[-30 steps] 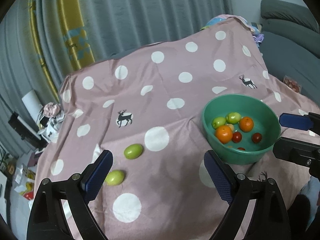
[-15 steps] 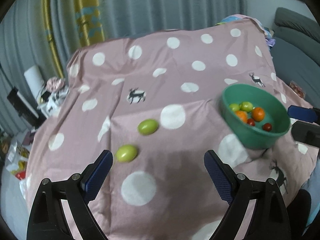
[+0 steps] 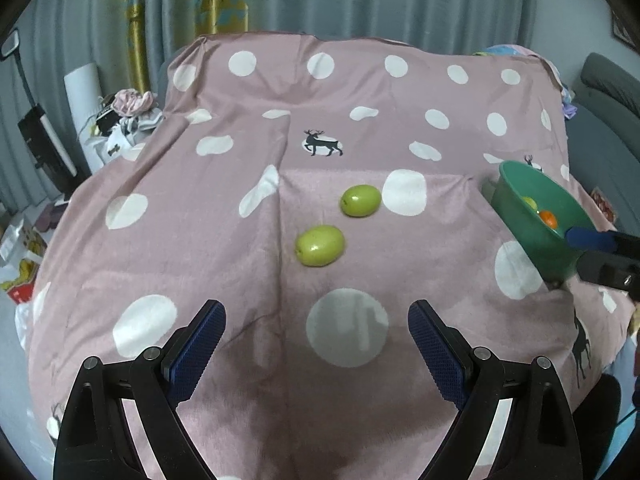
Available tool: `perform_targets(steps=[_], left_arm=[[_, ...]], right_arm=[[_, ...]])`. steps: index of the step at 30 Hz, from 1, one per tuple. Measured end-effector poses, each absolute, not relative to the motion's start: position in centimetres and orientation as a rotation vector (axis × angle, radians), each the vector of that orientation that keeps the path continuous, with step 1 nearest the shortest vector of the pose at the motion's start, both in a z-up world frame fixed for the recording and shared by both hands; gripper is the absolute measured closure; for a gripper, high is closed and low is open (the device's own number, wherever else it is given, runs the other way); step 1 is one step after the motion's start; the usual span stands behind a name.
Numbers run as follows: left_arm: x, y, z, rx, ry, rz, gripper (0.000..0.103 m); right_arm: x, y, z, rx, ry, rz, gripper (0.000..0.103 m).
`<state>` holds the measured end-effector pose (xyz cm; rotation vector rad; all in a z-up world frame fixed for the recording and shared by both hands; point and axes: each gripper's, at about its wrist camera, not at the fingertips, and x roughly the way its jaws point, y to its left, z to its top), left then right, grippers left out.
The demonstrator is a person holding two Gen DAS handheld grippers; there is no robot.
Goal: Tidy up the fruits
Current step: 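Move both open tools back over the two green tomatoes on the cloth, then grasp a green tomato with the left tool while the right tool grasps the other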
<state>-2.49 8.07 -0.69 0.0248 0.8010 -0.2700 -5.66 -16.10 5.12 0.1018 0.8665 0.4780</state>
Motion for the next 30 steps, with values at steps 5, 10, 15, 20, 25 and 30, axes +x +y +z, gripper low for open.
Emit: perform_targets(steps=[5, 10, 15, 20, 25, 30], left_arm=[[-1.2, 7.9, -1.1, 0.022, 0.809, -0.309, 0.011], [0.3, 7.4, -1.5, 0.037, 0.814, -0.356, 0.011], [2.4, 6.6, -1.5, 0.071, 0.819, -0.399, 0.011], [4.5, 5.7, -2.2, 0.131, 0.849, -0.442, 0.011], [6.4, 4.9, -3.0, 0.177, 0.889, -0.475, 0.016], [7.9, 4.4, -4.2, 0.22, 0.929, -0.487, 0.024]], right_arm=[[-4.4, -15.4, 4.1, 0.111, 0.899, 0.499, 0.022], [-2.6, -14.1, 3.6, 0.107, 0.919, 0.518, 0.022], [-0.2, -13.0, 2.7, 0.124, 0.94, 0.529, 0.022], [3.3, -12.6, 1.4, 0.217, 0.981, 0.527, 0.022], [6.7, -11.4, -0.2, 0.248, 1.034, 0.524, 0.022], [9.9, -10.2, -2.3, 0.23, 1.089, 0.491, 0.023]])
